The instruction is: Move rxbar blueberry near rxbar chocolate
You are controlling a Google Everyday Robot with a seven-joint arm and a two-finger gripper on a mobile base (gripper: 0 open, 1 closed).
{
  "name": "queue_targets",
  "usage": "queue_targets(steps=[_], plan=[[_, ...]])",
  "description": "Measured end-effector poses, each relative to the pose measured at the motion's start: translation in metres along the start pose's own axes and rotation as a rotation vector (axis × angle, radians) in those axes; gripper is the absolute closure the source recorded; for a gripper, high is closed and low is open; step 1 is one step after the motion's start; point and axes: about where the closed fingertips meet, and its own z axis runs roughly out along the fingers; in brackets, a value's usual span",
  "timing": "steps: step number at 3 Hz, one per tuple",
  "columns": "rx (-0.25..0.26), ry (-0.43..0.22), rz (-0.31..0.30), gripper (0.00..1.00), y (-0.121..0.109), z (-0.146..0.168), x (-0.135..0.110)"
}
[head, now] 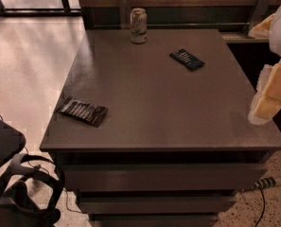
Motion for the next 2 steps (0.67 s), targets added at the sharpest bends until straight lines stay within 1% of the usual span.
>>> queue_targets(steps=[1,2], plan=[[0.000,0.000,0.000,0.00,0.000,0.000,0.000],[0.049,-0.071,0.114,0.00,-0.034,0.005,0.018]])
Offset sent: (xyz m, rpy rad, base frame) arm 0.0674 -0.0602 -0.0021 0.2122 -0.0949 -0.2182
